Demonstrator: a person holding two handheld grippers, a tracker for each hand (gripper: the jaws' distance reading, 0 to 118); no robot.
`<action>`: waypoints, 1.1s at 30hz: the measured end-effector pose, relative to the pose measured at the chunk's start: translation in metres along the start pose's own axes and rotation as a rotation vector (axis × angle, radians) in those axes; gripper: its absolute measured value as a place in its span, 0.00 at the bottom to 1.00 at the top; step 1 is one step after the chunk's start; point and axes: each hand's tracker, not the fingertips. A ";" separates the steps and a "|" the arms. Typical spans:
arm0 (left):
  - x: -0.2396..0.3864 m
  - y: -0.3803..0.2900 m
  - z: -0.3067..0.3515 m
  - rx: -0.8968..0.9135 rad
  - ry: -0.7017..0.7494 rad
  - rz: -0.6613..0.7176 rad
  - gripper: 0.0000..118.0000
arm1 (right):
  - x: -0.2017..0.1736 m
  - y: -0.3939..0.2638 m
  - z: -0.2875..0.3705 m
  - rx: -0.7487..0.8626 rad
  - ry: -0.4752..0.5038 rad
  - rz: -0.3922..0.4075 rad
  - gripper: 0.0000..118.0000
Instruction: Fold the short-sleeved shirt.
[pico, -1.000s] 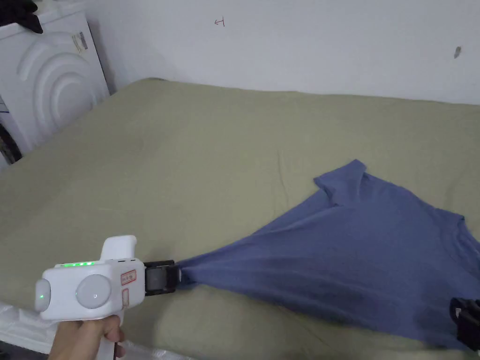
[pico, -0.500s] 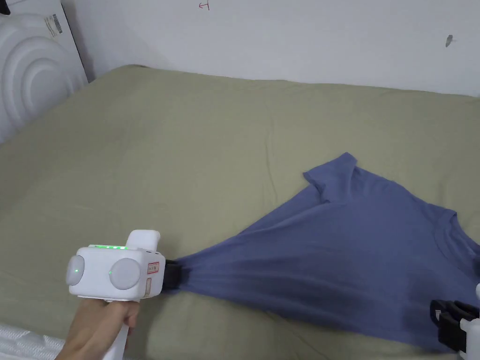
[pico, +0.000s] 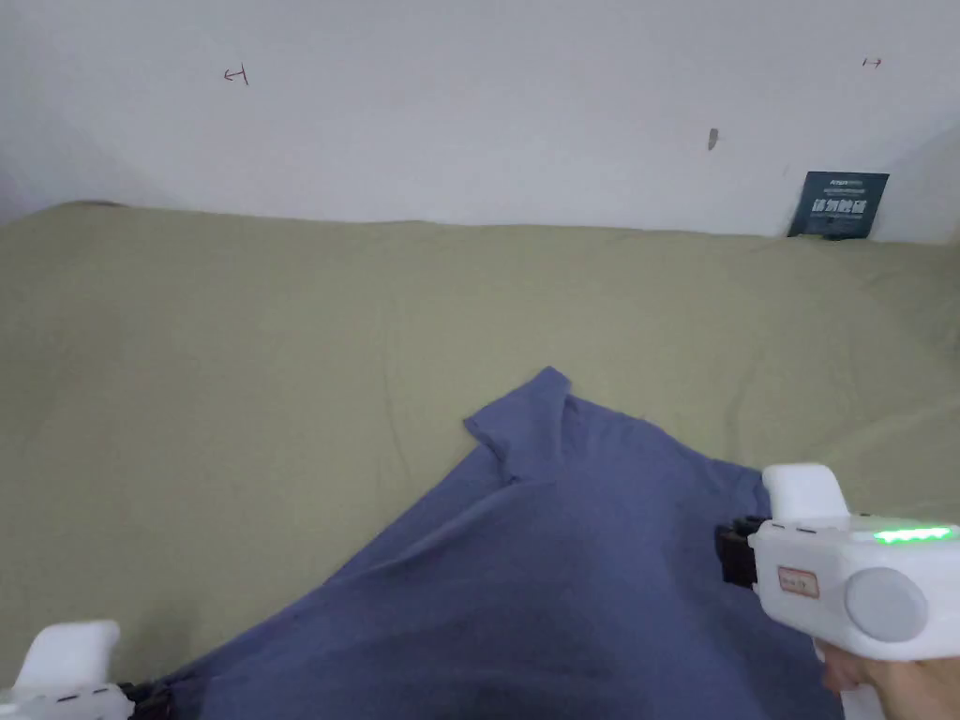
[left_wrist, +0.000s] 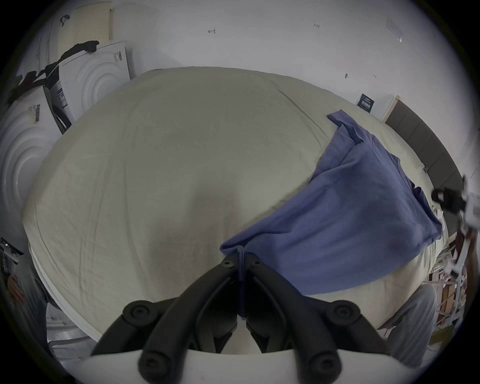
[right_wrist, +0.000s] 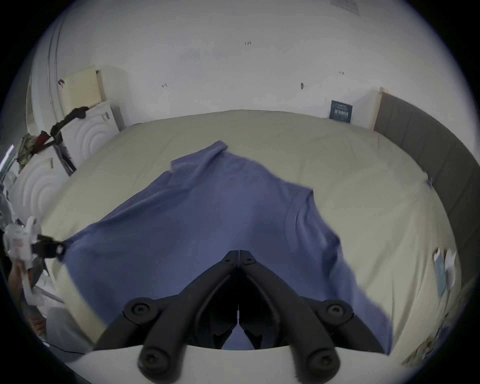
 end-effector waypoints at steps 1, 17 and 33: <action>0.001 0.000 0.000 -0.001 -0.007 0.002 0.00 | 0.002 0.015 -0.015 -0.008 0.009 0.002 0.01; -0.019 0.008 -0.015 -0.008 -0.052 0.065 0.00 | -0.005 0.122 -0.220 -0.287 -0.090 0.232 0.99; -0.023 0.013 -0.001 -0.015 -0.060 0.092 0.00 | -0.012 0.139 -0.078 -0.134 -0.008 0.236 0.02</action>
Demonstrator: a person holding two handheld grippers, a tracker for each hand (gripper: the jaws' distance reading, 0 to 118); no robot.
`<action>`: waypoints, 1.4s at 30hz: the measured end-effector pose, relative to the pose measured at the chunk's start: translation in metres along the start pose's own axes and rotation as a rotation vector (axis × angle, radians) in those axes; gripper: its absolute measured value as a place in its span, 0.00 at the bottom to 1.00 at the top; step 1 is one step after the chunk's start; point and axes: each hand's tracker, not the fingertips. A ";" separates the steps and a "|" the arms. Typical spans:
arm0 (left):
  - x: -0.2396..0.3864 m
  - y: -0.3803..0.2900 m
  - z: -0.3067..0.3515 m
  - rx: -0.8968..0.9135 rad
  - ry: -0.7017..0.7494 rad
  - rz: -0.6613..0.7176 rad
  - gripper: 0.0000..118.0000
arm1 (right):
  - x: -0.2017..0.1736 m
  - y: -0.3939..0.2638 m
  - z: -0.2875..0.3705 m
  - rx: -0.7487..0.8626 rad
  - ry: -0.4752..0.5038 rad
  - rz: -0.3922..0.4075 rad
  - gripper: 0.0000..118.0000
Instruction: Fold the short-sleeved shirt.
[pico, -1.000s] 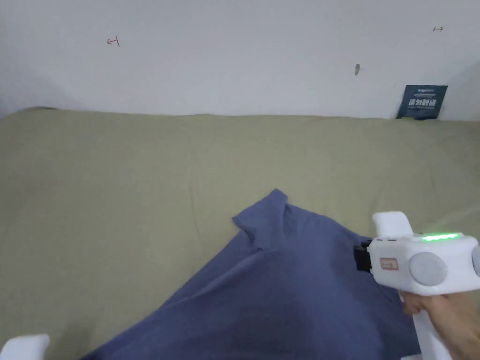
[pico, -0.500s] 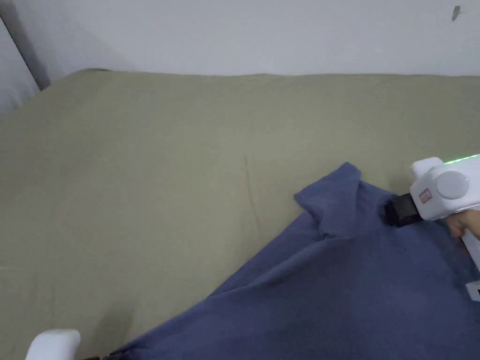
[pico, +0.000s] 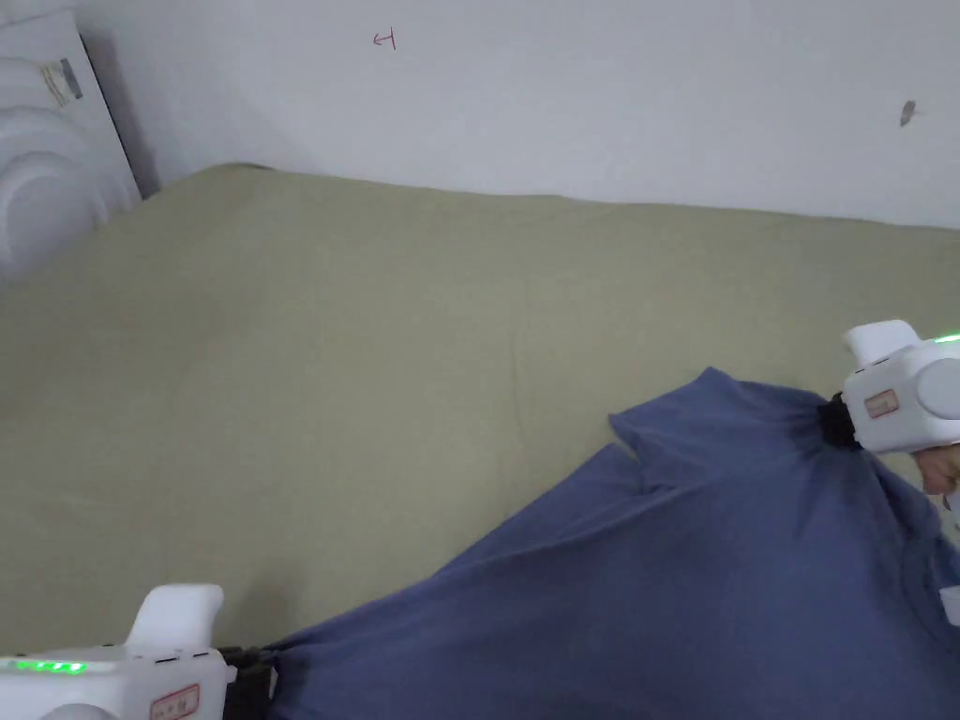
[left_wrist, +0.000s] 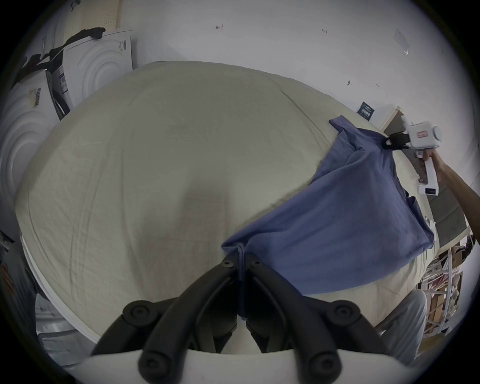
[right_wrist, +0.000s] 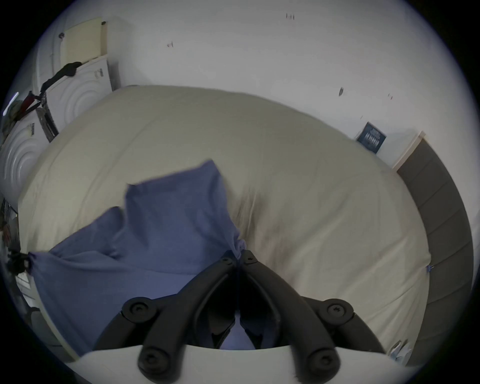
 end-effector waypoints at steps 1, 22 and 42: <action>0.001 0.000 0.005 0.007 0.001 0.000 0.00 | 0.000 0.001 0.018 0.010 0.007 0.003 0.02; 0.093 0.162 0.202 0.461 0.032 -0.099 0.00 | 0.074 -0.029 0.379 0.516 -0.146 -0.177 0.02; 0.146 0.249 0.319 0.654 0.130 -0.153 0.00 | 0.097 -0.002 0.430 0.652 -0.157 -0.306 0.02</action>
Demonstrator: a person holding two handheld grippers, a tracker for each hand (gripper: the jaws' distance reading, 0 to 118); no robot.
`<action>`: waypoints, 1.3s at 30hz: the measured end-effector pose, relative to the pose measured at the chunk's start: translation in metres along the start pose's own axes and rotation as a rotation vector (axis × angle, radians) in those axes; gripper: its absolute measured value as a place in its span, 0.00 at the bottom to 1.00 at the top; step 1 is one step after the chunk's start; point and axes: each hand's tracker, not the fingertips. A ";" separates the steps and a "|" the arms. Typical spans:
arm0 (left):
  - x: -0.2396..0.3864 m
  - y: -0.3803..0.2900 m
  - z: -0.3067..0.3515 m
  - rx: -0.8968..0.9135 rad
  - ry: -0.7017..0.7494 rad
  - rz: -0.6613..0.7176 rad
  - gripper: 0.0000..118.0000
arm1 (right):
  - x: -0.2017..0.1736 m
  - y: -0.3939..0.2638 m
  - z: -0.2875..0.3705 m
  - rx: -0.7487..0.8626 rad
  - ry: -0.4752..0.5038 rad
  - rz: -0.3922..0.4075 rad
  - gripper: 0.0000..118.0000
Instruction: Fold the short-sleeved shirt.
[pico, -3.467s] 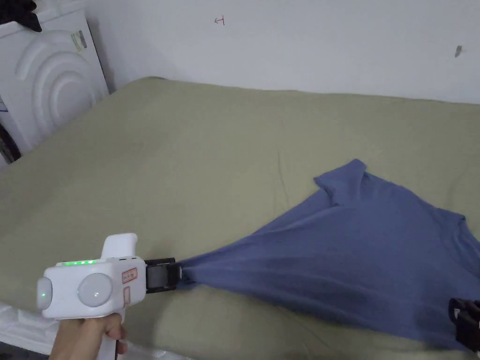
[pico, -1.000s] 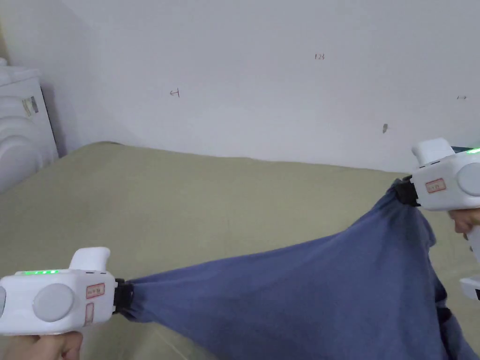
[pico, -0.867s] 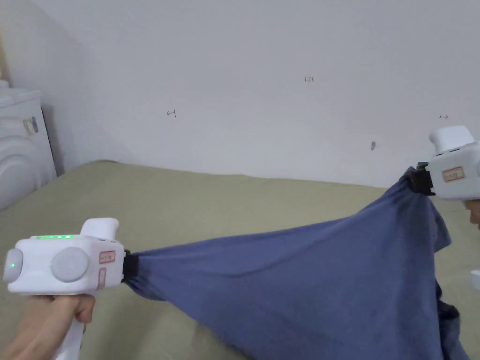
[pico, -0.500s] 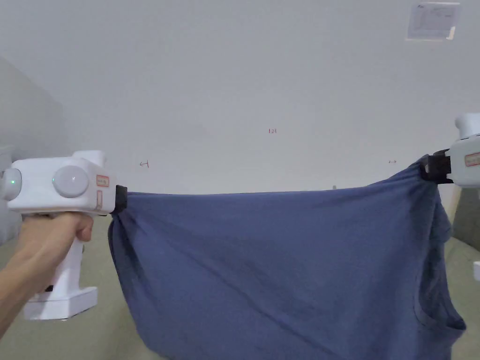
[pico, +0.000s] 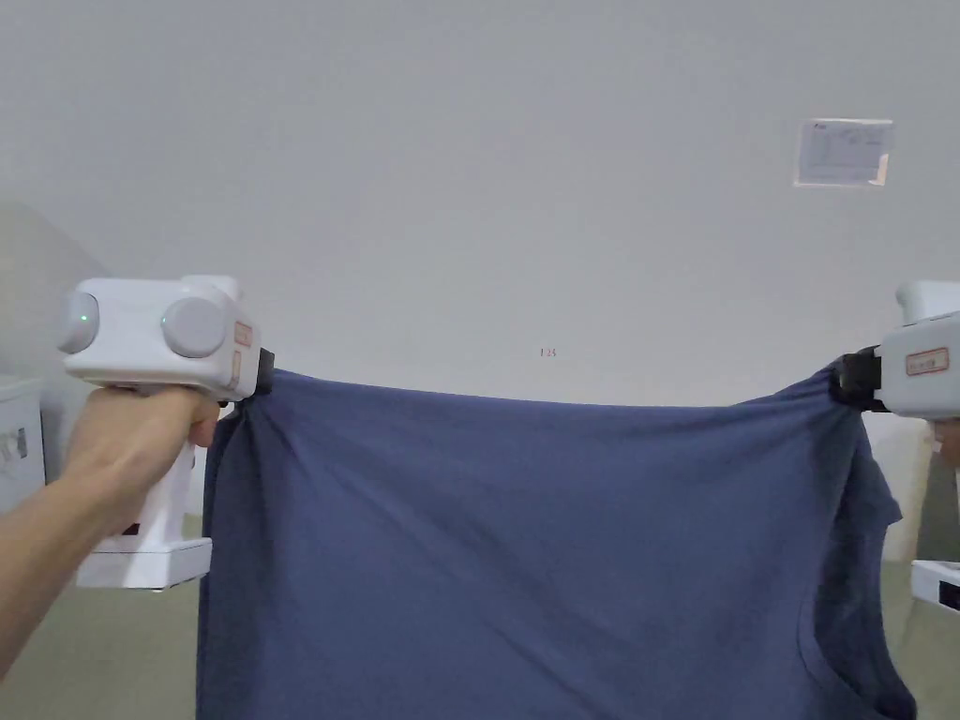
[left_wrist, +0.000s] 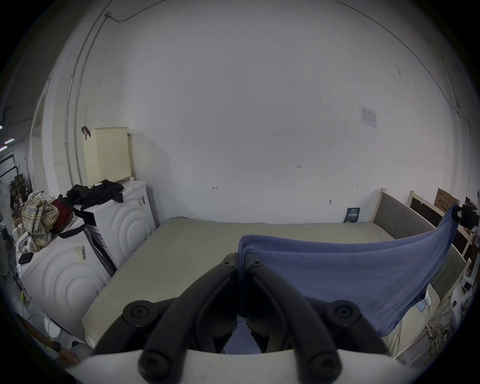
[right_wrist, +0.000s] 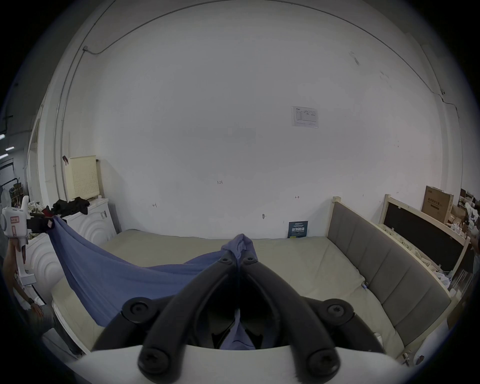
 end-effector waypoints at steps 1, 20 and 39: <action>-0.001 0.001 -0.001 0.003 0.002 0.001 0.00 | -0.002 0.002 -0.002 0.000 -0.001 0.004 0.02; 0.034 0.062 -0.109 0.024 0.070 -0.047 0.00 | -0.013 0.061 -0.140 -0.037 -0.084 0.101 0.02; 0.062 0.082 -0.278 0.035 0.143 -0.048 0.00 | -0.032 0.084 -0.304 -0.033 -0.124 0.146 0.02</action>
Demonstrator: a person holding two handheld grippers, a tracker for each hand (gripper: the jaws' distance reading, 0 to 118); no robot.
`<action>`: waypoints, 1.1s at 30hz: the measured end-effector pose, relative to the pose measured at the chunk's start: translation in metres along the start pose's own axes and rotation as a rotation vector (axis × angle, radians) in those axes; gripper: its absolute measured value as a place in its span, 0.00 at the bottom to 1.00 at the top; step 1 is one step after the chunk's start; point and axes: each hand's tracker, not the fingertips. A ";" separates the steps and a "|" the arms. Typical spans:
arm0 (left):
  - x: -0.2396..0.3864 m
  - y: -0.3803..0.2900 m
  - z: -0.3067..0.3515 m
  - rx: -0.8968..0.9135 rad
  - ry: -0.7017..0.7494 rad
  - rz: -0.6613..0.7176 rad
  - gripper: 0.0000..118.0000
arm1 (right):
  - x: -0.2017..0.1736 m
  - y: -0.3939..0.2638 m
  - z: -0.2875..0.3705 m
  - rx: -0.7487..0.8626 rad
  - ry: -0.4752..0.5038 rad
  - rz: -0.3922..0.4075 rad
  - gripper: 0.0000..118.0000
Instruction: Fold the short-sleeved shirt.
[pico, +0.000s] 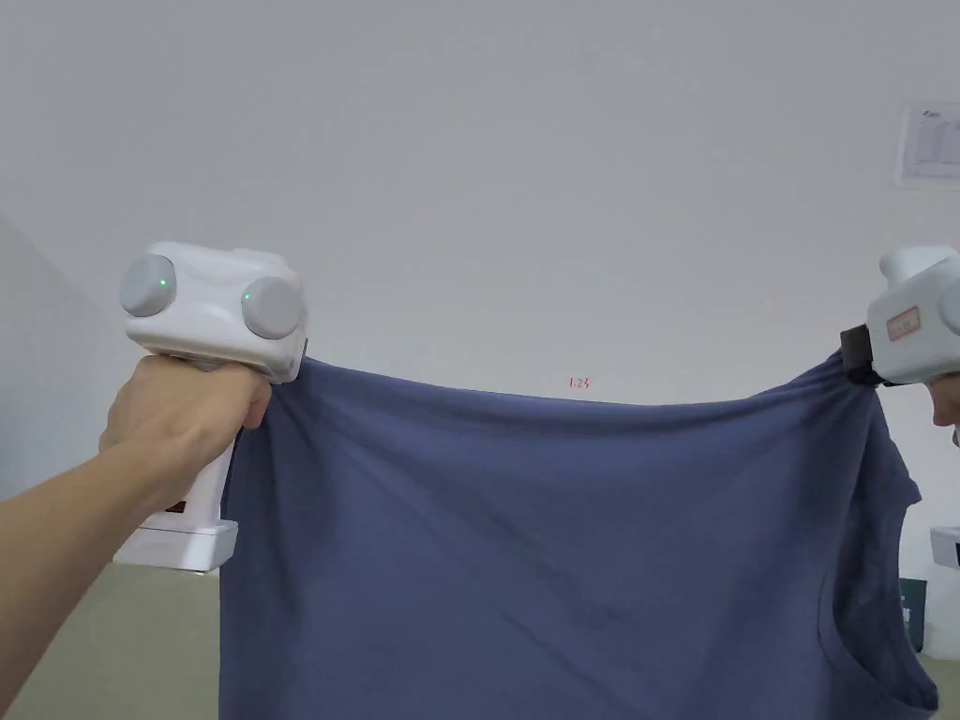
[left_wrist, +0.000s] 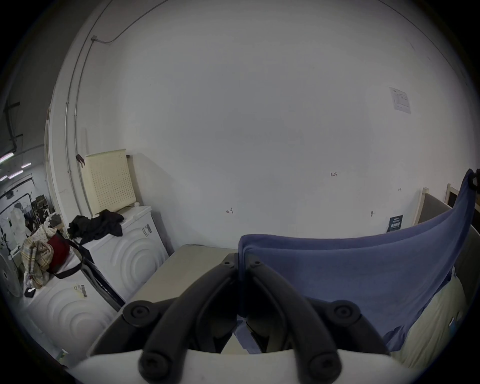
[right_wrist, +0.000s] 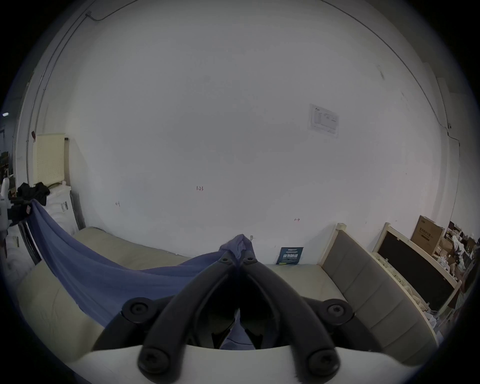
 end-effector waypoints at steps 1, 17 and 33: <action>0.000 -0.002 -0.009 -0.015 0.002 -0.005 0.00 | -0.001 -0.005 -0.006 0.006 0.001 -0.004 0.02; 0.000 -0.188 -0.046 -0.289 -0.062 -0.061 0.00 | -0.018 -0.194 -0.025 -0.242 0.080 -0.032 0.02; -0.062 -0.399 0.137 -0.522 -0.146 -0.041 0.00 | -0.010 -0.425 0.182 -0.479 0.170 -0.139 0.02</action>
